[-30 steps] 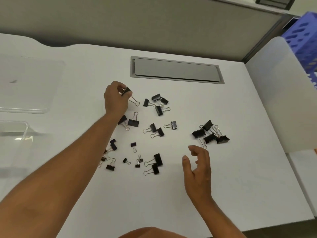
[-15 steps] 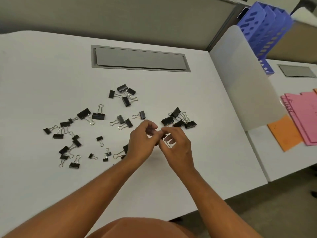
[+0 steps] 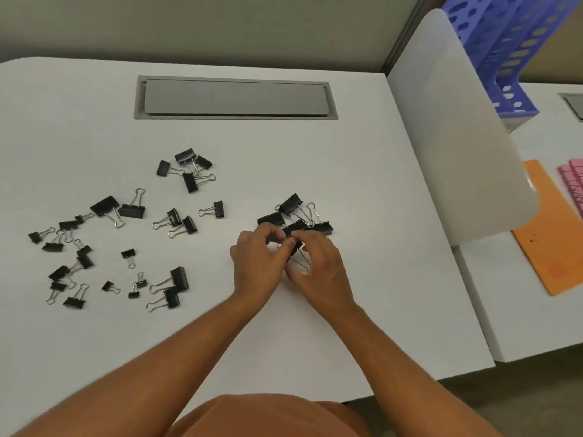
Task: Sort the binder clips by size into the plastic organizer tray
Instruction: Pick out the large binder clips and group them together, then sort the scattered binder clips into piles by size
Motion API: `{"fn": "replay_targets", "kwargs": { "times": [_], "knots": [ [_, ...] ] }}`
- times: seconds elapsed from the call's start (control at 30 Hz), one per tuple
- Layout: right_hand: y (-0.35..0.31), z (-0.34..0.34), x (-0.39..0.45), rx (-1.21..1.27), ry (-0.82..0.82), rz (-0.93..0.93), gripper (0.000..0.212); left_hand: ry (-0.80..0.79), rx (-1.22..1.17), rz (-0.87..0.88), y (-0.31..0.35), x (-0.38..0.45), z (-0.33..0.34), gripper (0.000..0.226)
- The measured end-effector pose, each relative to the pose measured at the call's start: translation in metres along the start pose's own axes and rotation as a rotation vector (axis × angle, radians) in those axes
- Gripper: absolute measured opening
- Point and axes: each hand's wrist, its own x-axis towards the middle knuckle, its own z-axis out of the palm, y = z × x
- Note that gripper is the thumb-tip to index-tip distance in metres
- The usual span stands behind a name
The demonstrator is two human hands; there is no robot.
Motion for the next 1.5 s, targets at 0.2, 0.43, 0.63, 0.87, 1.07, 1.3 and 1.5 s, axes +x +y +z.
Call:
{"fn": "replay_targets", "kwargs": {
  "times": [0.2,0.43,0.63,0.87,1.07,1.3,1.5],
  "knots": [
    [0.044,-0.008,0.017,-0.288,0.037,-0.179,0.064,0.149,0.256,0.154,-0.021,0.0,0.008,0.04],
    [0.076,-0.006,0.057,-0.248,-0.236,-0.235,0.077,-0.145,0.616,0.284,-0.029,0.015,0.037,0.065],
    [0.102,-0.018,0.093,-0.303,-0.259,-0.232,0.071,-0.171,0.666,0.304,-0.012,0.053,0.067,0.065],
    [0.135,-0.042,0.146,-0.363,-0.199,-0.15,0.069,-0.173,0.709,0.342,0.025,0.113,0.114,0.066],
    [0.16,-0.056,0.179,-0.342,-0.199,-0.144,0.068,-0.104,0.713,0.293,0.043,0.139,0.147,0.066],
    [0.155,-0.057,0.176,-0.267,-0.133,-0.156,0.069,-0.064,0.671,0.32,0.044,0.134,0.142,0.063],
    [0.146,-0.07,0.161,0.06,0.097,-0.165,0.068,-0.004,0.572,0.362,0.048,0.115,0.121,0.061]
  ]
}}
